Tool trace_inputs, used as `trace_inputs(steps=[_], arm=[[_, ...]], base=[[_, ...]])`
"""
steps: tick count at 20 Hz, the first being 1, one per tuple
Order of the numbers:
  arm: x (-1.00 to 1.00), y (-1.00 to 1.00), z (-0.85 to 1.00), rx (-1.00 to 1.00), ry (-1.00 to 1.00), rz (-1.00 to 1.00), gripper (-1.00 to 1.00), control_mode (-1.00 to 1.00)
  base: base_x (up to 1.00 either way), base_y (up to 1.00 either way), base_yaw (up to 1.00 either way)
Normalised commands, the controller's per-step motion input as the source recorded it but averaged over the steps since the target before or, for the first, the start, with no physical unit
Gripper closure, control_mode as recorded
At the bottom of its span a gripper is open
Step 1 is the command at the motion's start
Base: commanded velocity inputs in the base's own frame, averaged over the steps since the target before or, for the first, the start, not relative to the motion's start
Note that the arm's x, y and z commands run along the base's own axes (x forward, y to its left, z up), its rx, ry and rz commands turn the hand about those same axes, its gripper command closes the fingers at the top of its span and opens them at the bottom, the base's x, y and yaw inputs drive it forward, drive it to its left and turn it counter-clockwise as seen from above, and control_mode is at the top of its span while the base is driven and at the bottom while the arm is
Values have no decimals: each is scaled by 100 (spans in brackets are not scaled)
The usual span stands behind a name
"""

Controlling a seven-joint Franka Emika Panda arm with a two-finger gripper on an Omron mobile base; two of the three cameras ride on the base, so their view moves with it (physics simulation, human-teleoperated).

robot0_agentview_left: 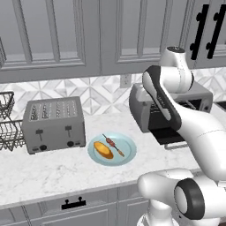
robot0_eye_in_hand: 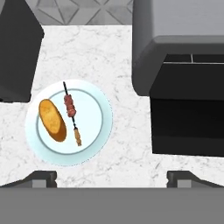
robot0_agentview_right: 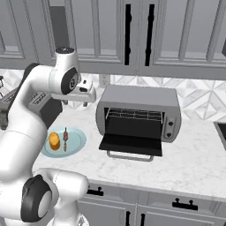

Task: Pick up the kebab skewer and baguette bread, and place them inside the toaster oven. Close the toaster oven door and start by setting the timer.

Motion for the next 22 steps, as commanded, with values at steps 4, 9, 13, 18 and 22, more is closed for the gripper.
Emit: trace_inputs(steps=[4,9,13,18,22], arm=[[0,0,0,0,0,0,-100,100],[0,0,0,0,0,0,-100,100],[0,0,0,0,0,0,-100,100],[0,0,0,0,0,0,-100,100],[0,0,0,0,0,0,-100,-100]], base=[[45,0,-5],[43,0,0],[5,0,0],[0,0,0],[0,0,0]])
